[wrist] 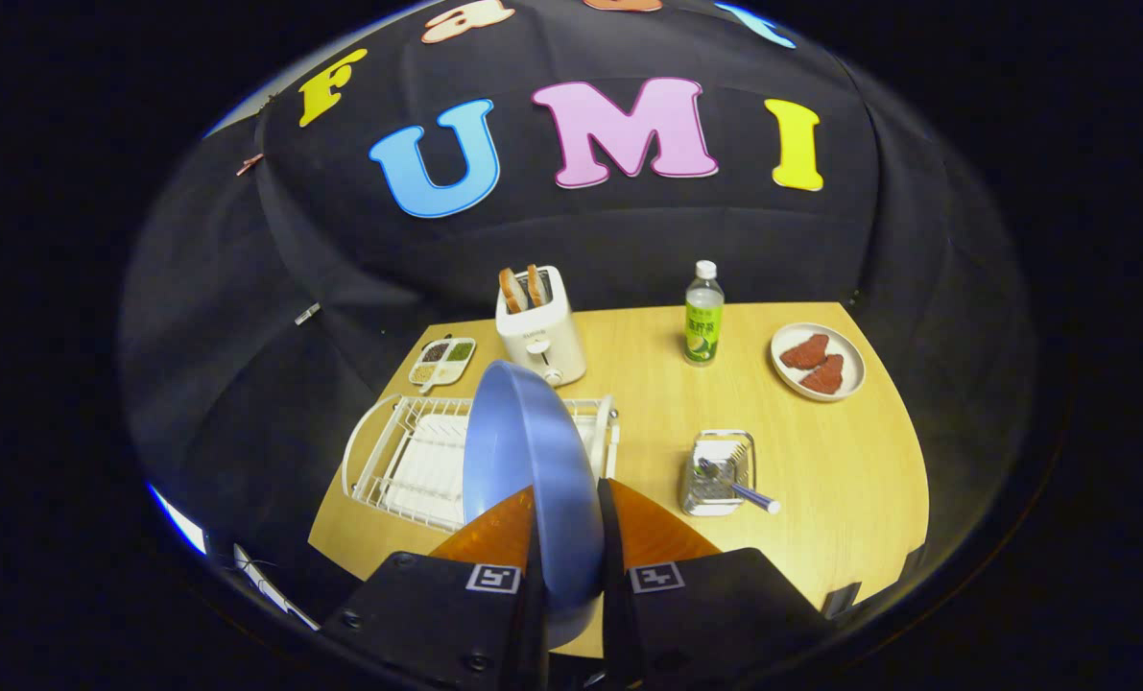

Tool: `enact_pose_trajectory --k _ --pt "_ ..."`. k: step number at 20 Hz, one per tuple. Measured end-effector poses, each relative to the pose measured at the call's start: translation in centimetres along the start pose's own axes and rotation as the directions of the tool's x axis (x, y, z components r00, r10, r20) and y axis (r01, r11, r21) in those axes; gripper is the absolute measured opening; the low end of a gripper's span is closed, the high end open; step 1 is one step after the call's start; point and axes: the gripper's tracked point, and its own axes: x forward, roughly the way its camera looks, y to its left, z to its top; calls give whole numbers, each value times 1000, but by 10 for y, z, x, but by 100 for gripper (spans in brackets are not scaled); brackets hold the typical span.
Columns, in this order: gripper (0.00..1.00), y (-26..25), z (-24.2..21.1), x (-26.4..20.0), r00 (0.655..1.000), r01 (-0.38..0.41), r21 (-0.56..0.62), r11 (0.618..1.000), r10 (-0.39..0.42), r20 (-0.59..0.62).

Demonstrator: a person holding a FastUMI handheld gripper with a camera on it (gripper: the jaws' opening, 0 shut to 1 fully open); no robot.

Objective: Take the plate from the dish rack, then take the spoon from the basket and place it into the plate.

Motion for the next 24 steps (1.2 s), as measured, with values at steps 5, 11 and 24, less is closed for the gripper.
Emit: enact_pose_trajectory --k 5,11,24 --pt "26 -58 -76 -31 994 31 139 990 -16 -111" --pt "26 -91 -161 -14 978 30 234 972 19 -206" --pt "27 -102 -225 52 948 -57 377 924 169 -270"
